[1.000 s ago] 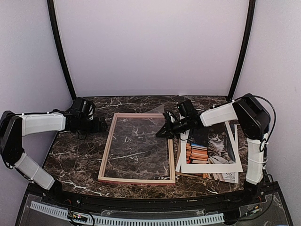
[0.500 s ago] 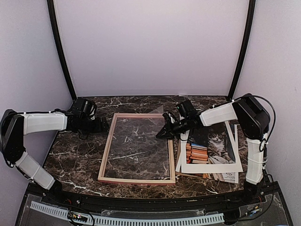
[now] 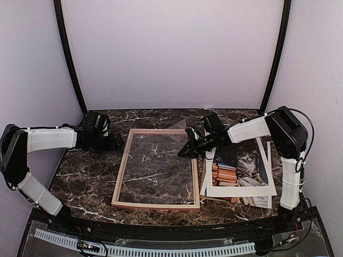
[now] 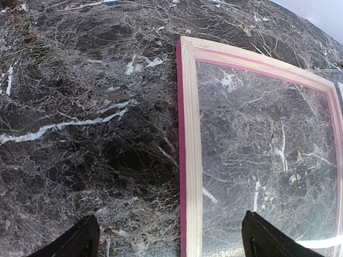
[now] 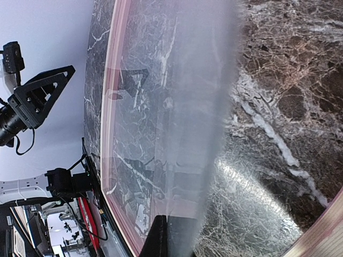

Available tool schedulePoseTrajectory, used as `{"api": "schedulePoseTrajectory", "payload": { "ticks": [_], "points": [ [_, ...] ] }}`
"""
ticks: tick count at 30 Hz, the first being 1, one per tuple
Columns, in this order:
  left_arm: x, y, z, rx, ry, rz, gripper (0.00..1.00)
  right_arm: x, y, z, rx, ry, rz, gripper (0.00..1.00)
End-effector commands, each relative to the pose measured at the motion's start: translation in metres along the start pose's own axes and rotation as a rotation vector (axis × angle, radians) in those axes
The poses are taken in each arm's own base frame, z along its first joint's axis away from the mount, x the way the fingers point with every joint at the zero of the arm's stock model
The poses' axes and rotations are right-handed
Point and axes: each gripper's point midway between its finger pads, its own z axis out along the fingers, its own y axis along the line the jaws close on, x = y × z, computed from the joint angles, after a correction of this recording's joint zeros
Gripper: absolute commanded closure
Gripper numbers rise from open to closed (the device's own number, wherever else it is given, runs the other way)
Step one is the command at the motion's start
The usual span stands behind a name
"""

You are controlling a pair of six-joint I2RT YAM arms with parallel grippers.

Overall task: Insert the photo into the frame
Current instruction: Place the glass panel at the frame body.

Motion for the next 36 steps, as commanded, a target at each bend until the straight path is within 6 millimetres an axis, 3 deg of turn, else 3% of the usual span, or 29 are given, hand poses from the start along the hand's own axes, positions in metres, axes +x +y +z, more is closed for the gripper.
{"api": "schedulePoseTrajectory", "payload": {
  "ticks": [1, 11, 31, 36],
  "points": [
    [-0.007, -0.005, -0.001, 0.009, -0.016, 0.018, 0.05, -0.007, 0.013, -0.006, -0.035, -0.009, -0.036, 1.00],
    [-0.006, -0.006, 0.000, 0.008, -0.014, 0.021, 0.05, -0.008, 0.019, -0.010, -0.044, -0.015, -0.050, 1.00],
    [-0.005, -0.005, 0.000, 0.004, -0.011, 0.024, 0.05, -0.007, 0.021, -0.017, -0.047, -0.022, -0.054, 0.90],
    [-0.004, -0.005, 0.001, 0.004, -0.010, 0.024, 0.05, -0.007, 0.019, -0.019, -0.045, -0.026, -0.048, 0.92]
  ]
}}
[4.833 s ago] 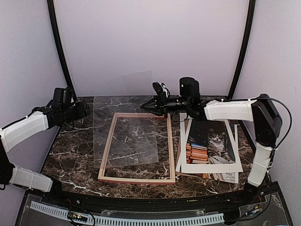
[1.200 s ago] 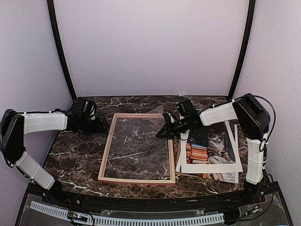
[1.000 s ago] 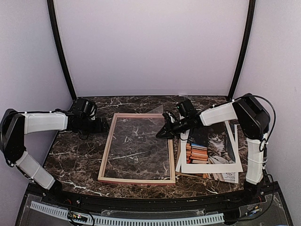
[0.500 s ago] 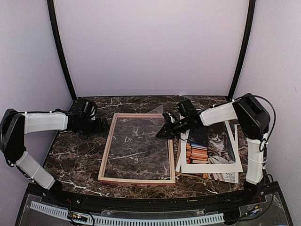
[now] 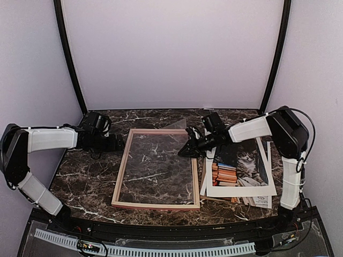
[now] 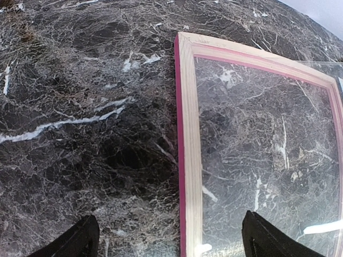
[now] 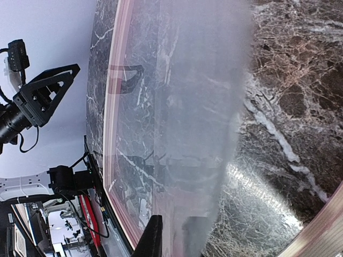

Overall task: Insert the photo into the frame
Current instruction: Place the glass panel at the frame body.

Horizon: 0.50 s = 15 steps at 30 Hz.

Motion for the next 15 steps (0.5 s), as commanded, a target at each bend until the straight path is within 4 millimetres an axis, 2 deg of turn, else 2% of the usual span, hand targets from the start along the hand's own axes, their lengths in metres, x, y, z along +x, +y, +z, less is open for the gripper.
{"api": "schedulePoseTrajectory", "payload": {
  "ticks": [1, 15],
  "points": [
    [-0.0070, -0.0041, -0.0018, 0.004, -0.017, 0.011, 0.05, -0.0058, 0.0189, -0.0141, -0.035, -0.027, -0.048, 0.93],
    [-0.0074, -0.0044, -0.0020, 0.003, -0.019, 0.013, 0.05, -0.0071, 0.0194, -0.0172, -0.036, -0.034, -0.048, 0.99]
  ]
}}
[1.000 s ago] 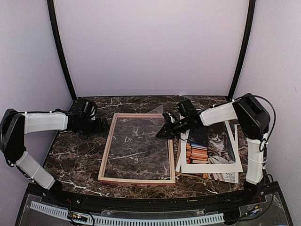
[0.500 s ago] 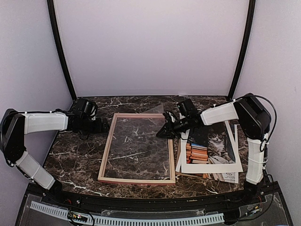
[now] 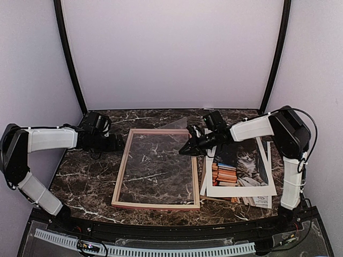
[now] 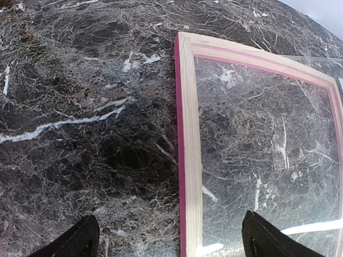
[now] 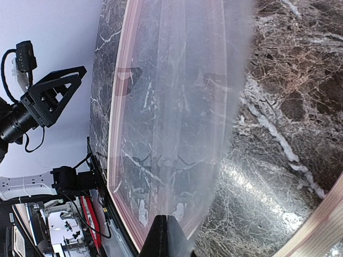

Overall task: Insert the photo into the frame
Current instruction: Place the glass panel at the frame body.

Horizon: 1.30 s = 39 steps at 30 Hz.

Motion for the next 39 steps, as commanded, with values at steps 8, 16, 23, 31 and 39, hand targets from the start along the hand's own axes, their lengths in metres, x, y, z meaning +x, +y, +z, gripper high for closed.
{"api": "schedulePoseTrajectory", "payload": {
  "ticks": [8, 16, 23, 31, 39],
  "points": [
    [-0.0067, -0.0043, -0.0013, 0.002, -0.017, 0.013, 0.05, -0.0031, 0.0128, -0.0099, -0.026, -0.018, -0.035, 1.00],
    [-0.0048, -0.0035, -0.0005, 0.000, -0.011, 0.014, 0.05, -0.0017, 0.0112, -0.0096, -0.023, -0.016, -0.032, 1.00],
    [-0.0043, -0.0030, -0.0008, -0.005, -0.009, 0.016, 0.04, -0.0014, 0.0109, -0.0101, -0.022, -0.016, -0.034, 1.00],
    [-0.0051, -0.0016, -0.0026, -0.013, -0.013, 0.016, 0.03, 0.0036, 0.0069, -0.0107, -0.006, -0.003, -0.016, 1.00],
    [-0.0040, -0.0019, -0.0029, -0.013, -0.010, 0.016, 0.03, 0.0025, 0.0083, -0.0111, -0.010, -0.008, -0.019, 1.00]
  ]
}}
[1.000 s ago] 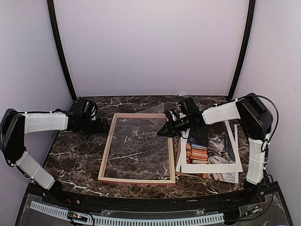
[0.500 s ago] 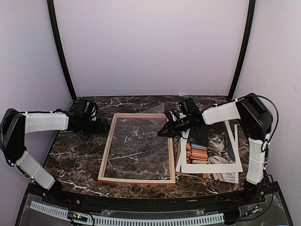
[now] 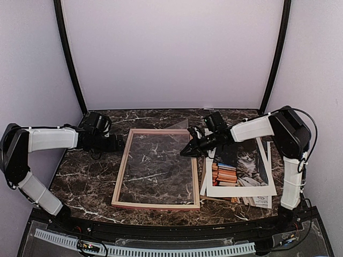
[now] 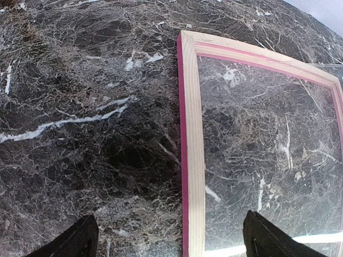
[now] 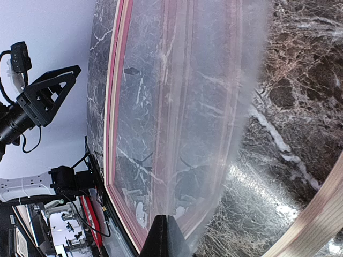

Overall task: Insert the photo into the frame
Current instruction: Place the glass panel at the frame body.

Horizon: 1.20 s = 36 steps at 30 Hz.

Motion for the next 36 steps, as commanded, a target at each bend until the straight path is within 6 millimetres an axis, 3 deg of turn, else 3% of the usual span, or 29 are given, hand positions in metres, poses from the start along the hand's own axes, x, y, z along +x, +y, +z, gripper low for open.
{"api": "schedulePoseTrajectory", "payload": {
  "ticks": [1, 15, 23, 36],
  "points": [
    [-0.006, -0.003, -0.004, 0.001, -0.013, 0.012, 0.03, -0.002, 0.015, -0.010, -0.024, -0.020, -0.040, 1.00],
    [-0.003, -0.010, -0.002, 0.019, -0.003, 0.017, 0.03, -0.007, 0.019, -0.009, -0.034, -0.024, -0.052, 0.97],
    [-0.005, -0.024, -0.005, 0.055, -0.016, 0.027, 0.03, -0.007, 0.016, -0.007, -0.029, -0.023, -0.047, 0.81],
    [-0.004, -0.069, -0.009, 0.188, -0.042, 0.051, 0.03, -0.011, 0.008, -0.004, 0.011, -0.022, -0.047, 0.56]
  ]
}}
